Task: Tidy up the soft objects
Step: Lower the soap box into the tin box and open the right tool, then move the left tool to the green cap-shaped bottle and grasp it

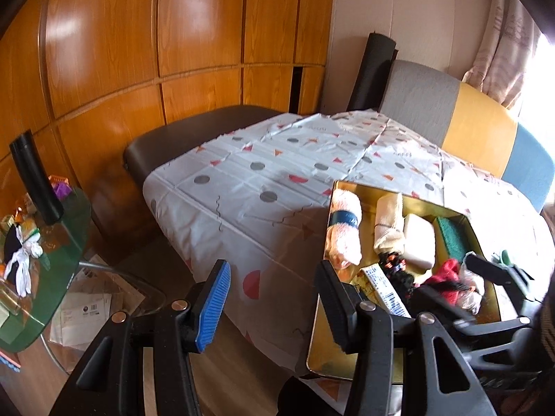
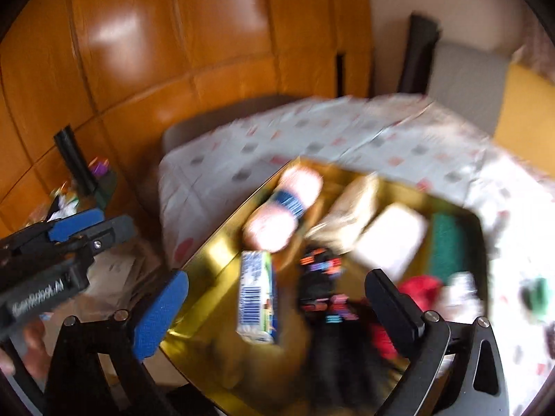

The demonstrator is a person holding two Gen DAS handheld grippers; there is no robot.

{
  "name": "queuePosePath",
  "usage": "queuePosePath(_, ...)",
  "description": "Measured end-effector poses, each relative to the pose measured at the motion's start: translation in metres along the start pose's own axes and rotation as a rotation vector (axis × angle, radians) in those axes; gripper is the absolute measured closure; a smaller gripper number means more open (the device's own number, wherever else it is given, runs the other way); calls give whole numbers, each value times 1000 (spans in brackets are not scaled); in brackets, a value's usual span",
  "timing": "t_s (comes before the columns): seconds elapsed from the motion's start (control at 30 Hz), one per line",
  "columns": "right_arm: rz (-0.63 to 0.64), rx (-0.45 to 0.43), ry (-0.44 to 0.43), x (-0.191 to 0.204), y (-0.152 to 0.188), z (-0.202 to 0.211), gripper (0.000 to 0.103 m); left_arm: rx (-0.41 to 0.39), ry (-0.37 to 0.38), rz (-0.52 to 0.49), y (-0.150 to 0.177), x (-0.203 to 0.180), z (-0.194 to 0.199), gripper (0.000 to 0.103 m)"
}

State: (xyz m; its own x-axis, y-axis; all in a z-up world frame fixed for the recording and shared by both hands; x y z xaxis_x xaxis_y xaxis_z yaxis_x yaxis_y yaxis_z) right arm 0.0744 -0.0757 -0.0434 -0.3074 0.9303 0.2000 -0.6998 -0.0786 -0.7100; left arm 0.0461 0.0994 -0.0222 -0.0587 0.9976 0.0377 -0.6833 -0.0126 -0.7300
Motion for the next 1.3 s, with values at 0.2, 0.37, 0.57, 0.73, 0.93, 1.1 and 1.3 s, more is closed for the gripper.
queuePosePath(0.2,-8,-123,140,-39,3,57,0,-28,19,-42,-6,-15,14,51)
queuePosePath(0.37,-50,-172,214,-76,10,95,0,-45,43,-99,-9,-36,22,50)
queuePosePath(0.57,-110,-198,344,-125,20,133,0,-58,71,-173,-12,-68,28,50)
queuePosePath(0.73,-223,-154,430,-185,36,157,0,-67,106,-259,-15,-103,31,50)
queuePosePath(0.93,-399,-62,513,-270,77,180,0,-69,157,-369,-17,-154,32,50)
queuePosePath(1.1,-574,-32,536,-325,116,192,0,-61,205,-458,-19,-200,32,40)
queuePosePath(1.3,-678,24,528,-353,133,190,0,-64,283,-556,-18,-257,31,37)
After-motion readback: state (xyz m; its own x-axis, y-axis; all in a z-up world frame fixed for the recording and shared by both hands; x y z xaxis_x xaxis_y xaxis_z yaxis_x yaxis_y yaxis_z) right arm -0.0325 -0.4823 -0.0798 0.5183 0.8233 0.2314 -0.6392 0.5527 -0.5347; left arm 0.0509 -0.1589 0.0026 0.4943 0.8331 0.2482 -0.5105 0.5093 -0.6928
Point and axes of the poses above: each gripper's, at about its wrist camera, not at the fingertips, and z roughly against the way its jaws point, x to its left, y to its underside, the point moved 3 cm from there along -z, roughly the way its jaws point, and after that the axes turned 8 degrees about -z, right-handed, at the moved point
